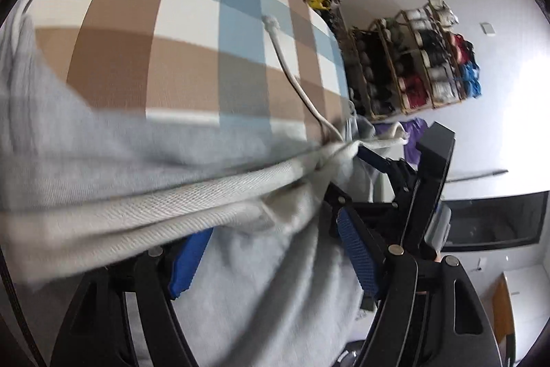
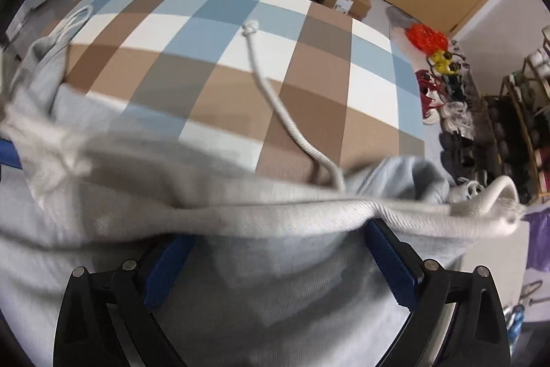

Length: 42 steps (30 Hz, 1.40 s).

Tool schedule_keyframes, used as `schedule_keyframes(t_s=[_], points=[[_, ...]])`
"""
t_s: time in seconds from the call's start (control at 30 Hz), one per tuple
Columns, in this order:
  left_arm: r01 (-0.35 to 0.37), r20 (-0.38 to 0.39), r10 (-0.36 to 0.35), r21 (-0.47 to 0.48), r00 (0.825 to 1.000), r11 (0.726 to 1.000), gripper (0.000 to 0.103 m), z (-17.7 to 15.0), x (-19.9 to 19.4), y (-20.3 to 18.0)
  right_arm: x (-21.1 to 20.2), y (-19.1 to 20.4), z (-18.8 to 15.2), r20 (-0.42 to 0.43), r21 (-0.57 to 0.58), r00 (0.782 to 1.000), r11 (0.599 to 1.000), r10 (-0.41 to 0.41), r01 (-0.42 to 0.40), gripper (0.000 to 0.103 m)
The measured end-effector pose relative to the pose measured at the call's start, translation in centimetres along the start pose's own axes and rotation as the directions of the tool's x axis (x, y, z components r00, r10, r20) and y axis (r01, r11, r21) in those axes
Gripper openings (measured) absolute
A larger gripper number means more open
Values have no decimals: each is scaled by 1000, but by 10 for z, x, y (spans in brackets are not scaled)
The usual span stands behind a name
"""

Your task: Fold large clothes

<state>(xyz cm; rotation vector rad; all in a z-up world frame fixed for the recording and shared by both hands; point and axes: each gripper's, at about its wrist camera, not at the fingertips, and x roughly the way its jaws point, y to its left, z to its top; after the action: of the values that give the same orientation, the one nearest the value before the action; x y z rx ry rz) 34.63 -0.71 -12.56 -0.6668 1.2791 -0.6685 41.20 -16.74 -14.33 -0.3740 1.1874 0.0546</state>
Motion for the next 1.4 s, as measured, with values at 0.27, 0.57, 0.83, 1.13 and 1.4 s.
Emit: schedule_keyframes(t_s=[0.27, 0.57, 0.83, 1.13, 1.4], points=[[-187, 223, 181, 7, 958, 982, 71, 27, -22, 16, -9, -47, 41, 171, 183, 971, 974, -165, 133, 102], [-28, 220, 25, 10, 975, 1000, 71, 9, -52, 37, -55, -108, 14, 304, 263, 953, 963, -21, -63, 103], [58, -70, -43, 216, 997, 975, 71, -10, 46, -39, -10, -75, -4, 89, 110, 996, 994, -24, 14, 103], [-13, 18, 12, 49, 1000, 999, 71, 33, 70, -1, 40, -93, 18, -17, 213, 986, 963, -164, 164, 103], [17, 225, 0, -72, 974, 997, 71, 0, -3, 41, -47, -108, -15, 242, 328, 951, 939, -193, 107, 103]])
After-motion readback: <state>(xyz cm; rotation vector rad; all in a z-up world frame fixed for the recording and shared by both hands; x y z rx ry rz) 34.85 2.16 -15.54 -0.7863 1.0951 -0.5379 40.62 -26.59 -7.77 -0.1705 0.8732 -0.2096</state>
